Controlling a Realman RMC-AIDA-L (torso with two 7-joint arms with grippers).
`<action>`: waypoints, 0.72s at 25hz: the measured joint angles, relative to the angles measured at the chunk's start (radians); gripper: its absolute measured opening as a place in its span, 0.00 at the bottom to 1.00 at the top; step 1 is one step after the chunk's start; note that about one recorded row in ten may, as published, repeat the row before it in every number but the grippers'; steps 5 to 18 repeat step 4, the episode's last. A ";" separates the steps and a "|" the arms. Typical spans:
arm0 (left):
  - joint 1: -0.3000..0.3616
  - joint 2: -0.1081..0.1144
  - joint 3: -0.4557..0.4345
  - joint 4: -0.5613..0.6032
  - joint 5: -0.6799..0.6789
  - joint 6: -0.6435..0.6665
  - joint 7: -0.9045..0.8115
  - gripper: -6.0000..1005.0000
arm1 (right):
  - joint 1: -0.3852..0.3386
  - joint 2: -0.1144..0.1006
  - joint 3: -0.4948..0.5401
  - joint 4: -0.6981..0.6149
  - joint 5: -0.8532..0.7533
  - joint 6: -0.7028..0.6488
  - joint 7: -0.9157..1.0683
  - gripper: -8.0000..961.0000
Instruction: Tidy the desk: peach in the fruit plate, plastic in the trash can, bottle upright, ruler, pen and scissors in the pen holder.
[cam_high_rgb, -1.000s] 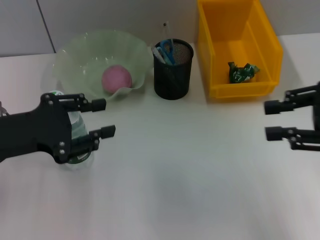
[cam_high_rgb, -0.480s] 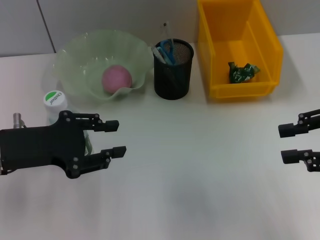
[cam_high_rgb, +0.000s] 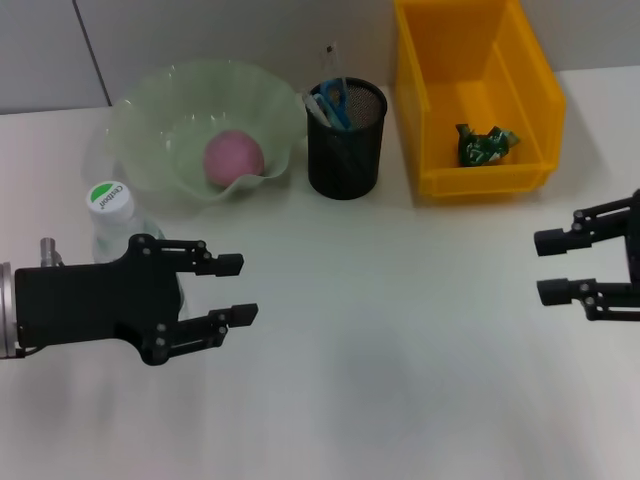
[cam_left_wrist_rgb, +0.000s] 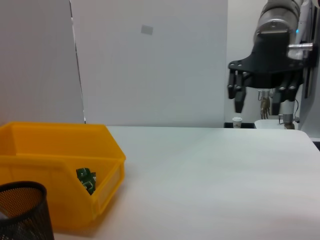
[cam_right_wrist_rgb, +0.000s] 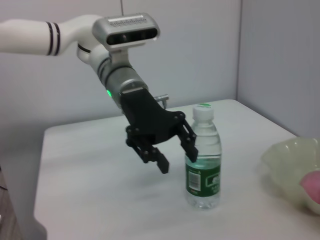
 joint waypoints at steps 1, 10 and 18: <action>-0.001 0.000 0.000 -0.006 0.002 0.000 0.001 0.50 | 0.004 0.001 0.000 0.009 -0.006 0.008 -0.006 0.47; -0.001 0.000 0.002 -0.009 0.003 0.000 0.002 0.50 | 0.018 0.000 -0.001 0.038 -0.015 0.028 -0.023 0.47; -0.001 0.000 0.002 -0.009 0.003 0.000 0.002 0.50 | 0.018 0.000 -0.001 0.038 -0.015 0.028 -0.023 0.47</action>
